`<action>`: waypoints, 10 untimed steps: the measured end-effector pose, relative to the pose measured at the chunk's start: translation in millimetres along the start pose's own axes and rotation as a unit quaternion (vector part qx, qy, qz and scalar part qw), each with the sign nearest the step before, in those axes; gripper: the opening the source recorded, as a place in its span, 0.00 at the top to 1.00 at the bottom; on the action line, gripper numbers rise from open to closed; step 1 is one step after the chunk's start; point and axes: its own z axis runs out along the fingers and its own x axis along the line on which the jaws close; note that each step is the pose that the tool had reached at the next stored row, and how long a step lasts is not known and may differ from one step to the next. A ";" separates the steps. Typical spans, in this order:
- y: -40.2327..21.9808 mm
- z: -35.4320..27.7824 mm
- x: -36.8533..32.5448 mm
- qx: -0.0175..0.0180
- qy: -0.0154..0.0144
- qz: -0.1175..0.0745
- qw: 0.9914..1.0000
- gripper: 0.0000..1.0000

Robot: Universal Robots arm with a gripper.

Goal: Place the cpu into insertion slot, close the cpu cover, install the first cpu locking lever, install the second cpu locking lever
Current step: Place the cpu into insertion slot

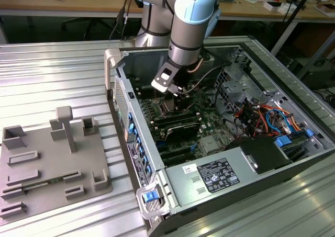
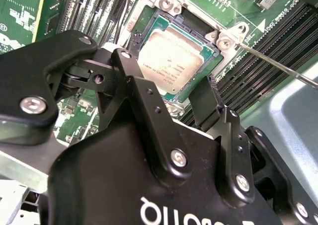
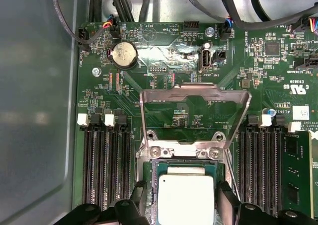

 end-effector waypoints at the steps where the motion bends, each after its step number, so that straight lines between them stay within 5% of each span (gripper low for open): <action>1: 0.0 0.1 0.1 0.000 0.000 0.000 1.000 0.33; 10: 0.3 0.1 0.2 0.000 0.000 -0.001 1.000 0.33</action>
